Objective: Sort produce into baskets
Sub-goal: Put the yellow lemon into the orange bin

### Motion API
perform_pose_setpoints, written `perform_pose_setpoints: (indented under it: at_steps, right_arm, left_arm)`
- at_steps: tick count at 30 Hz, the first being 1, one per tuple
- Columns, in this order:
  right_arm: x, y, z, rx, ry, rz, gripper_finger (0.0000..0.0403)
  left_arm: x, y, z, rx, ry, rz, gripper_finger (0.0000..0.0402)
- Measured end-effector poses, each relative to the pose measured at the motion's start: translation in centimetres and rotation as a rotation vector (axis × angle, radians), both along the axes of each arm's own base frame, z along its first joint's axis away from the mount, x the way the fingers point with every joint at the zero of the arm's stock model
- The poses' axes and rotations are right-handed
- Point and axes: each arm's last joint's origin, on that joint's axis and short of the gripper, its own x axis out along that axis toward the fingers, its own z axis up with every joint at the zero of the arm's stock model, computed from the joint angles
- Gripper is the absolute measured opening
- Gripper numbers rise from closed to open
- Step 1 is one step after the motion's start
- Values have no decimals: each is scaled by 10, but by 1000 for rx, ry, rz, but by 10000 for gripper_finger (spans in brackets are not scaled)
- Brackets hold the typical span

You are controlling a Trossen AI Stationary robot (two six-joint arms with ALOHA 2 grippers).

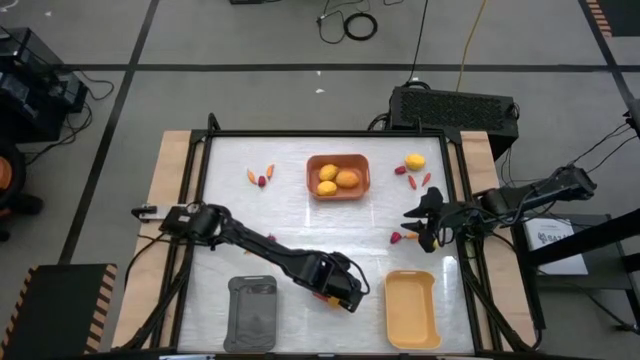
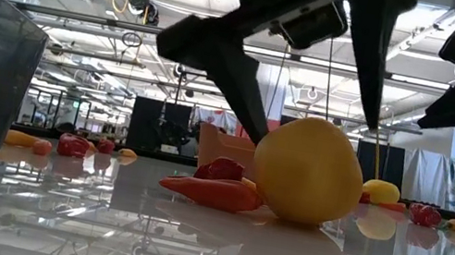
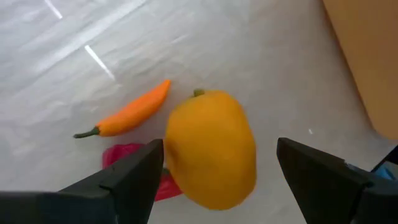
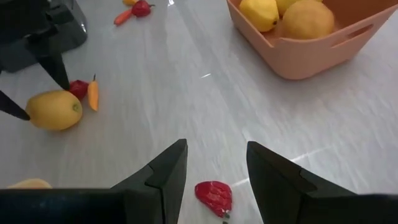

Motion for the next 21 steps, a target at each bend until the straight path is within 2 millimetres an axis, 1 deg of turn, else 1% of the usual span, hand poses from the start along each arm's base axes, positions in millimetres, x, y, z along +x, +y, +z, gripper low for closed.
perform_pose_setpoints:
  at_steps: [11, 15, 21]
  right_arm:
    - [0, 1, 0, 6, 5, 14, 157]
    - [0, 1, 0, 4, 6, 14, 157]
    - [0, 1, 0, 2, 6, 16, 157]
  left_arm:
    - [0, -1, -1, 16, -2, -35, 317]
    - [-2, 1, -7, 21, 20, -35, 317]
    - [-2, 0, -6, 19, 15, -44, 317]
